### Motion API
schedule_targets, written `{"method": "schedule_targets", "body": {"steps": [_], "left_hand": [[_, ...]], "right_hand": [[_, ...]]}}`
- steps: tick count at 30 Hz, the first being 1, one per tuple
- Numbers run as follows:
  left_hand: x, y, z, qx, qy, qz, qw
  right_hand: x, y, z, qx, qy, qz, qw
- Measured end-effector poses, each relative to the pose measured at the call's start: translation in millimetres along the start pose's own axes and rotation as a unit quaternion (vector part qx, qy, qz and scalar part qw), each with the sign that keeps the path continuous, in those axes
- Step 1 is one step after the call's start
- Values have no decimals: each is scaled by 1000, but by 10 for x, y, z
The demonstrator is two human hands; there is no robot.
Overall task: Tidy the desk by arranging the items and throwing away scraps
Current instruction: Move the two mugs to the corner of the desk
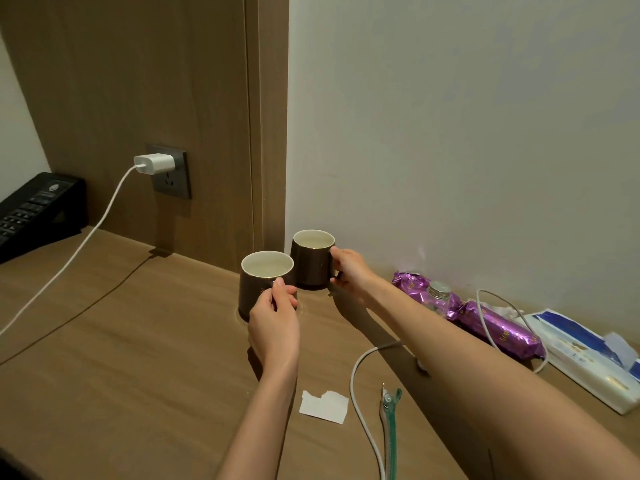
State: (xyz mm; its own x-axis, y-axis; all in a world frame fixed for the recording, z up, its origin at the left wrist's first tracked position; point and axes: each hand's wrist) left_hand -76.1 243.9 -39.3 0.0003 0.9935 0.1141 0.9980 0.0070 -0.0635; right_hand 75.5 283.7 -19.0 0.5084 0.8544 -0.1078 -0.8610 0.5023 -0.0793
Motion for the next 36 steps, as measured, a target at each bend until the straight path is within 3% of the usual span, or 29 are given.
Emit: {"method": "schedule_targets", "body": {"steps": [14,27,31,33,36], "left_hand": [[-1,-94,-35,-31,-4,41,999],[76,-133,42,10,-10,-61,998],[114,-178,6,-24,-37,-109,993],[154,-226,19,-49,-65,-112,990],[207,-271,69,-127,-98,-84,983]], "right_hand": [[257,0,29,-29,-18,-5,999],[322,-42,44,-123,-26,-55,991],[128,-59,35,-139,-95,-113,979],[-157,-21,68,-159,-149,-86,972],[-624,100,74,-180,-186,21,966]]}}
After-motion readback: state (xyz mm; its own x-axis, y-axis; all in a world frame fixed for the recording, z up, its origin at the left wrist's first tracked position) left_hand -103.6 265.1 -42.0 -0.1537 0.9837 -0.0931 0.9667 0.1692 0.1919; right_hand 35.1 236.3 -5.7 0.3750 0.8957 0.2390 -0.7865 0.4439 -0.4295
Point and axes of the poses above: each hand's wrist, its own x-axis towards the middle knuckle, its own y-axis out of the palm, z = x × y, and after that the axes turned 3 degrees about z, right-handed
